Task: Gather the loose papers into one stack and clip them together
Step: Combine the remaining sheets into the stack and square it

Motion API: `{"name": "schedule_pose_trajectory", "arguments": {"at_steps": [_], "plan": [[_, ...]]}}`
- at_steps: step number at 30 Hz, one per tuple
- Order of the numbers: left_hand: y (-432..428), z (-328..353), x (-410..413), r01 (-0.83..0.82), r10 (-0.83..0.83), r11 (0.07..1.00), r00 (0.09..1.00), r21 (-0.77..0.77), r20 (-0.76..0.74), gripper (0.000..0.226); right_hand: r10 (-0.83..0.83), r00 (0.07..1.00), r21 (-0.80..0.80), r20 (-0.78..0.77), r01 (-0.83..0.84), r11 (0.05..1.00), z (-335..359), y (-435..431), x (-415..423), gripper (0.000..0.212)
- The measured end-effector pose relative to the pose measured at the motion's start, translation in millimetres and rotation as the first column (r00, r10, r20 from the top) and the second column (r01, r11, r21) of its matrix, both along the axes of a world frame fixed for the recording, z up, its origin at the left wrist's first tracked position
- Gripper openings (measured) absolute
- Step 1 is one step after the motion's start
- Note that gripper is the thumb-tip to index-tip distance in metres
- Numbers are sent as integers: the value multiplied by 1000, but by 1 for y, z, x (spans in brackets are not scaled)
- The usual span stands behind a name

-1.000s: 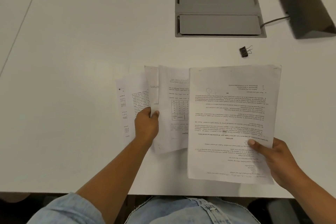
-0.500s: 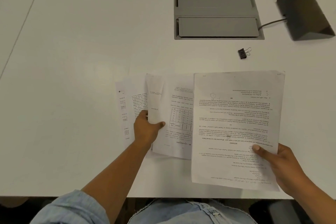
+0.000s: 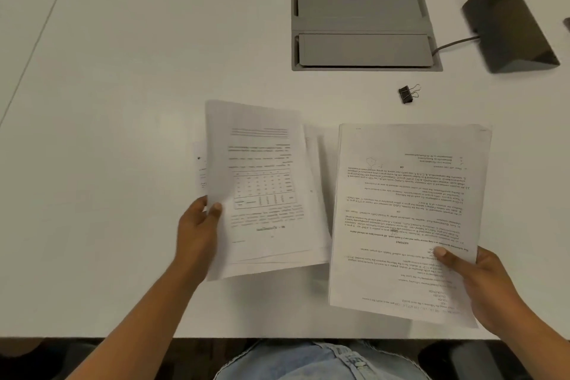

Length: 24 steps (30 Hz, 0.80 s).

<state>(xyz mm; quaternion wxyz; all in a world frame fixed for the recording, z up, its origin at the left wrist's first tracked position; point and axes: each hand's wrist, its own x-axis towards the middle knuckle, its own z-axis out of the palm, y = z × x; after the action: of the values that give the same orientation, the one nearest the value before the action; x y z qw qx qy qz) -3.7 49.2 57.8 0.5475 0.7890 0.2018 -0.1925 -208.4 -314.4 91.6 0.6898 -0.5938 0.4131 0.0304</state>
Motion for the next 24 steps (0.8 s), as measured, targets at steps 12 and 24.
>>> {"name": "schedule_pose_trajectory", "arguments": {"at_steps": [12,24], "plan": [[-10,67,-11,114,-109,956,993,-269,32,17,48,996,-77,-71,-53,996,0,14,23,27],[-65,71,-34,148,-145,959,989,-241,33,17,79,997,67,22,-80,995,16,52,67,21]]}}
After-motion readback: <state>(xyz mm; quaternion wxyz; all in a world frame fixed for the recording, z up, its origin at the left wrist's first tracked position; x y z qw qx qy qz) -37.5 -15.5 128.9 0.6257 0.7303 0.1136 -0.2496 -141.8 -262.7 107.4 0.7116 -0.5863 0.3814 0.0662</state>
